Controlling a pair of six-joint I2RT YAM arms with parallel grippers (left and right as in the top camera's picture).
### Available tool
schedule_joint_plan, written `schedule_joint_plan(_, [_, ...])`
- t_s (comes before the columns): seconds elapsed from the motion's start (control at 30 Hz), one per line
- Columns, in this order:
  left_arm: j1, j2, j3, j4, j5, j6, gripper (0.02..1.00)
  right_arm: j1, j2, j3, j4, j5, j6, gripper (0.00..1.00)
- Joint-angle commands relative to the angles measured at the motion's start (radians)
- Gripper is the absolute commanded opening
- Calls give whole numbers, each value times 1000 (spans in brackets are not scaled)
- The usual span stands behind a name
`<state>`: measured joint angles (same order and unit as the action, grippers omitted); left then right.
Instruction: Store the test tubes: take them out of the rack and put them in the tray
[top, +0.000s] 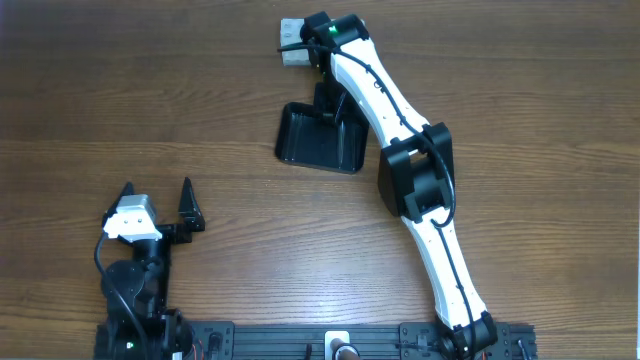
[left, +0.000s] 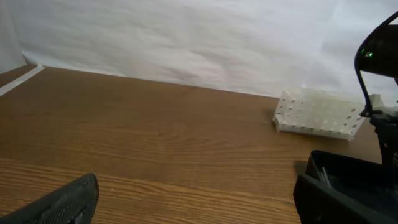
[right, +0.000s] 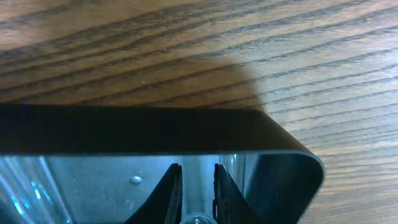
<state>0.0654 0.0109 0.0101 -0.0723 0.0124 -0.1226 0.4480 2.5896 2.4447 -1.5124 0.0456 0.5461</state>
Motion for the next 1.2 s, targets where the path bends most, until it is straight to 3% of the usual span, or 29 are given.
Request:
schedule_joint_plan(0.03, [-5, -5, -4, -5, 14, 14, 998, -5, 21, 8, 5, -8, 7, 12])
schedule_joint_plan(0.57, [-5, -5, -4, -5, 14, 14, 998, -8, 58, 8, 47, -7, 7, 31])
schedule_joint_plan(0.93, [-5, -5, -4, -5, 14, 14, 996, -15, 61, 8, 61, 12, 7, 165])
schedule_joint_plan(1.2, [-5, -5, -4, -5, 14, 14, 996, -7, 58, 8, 27, 11, 6, 207])
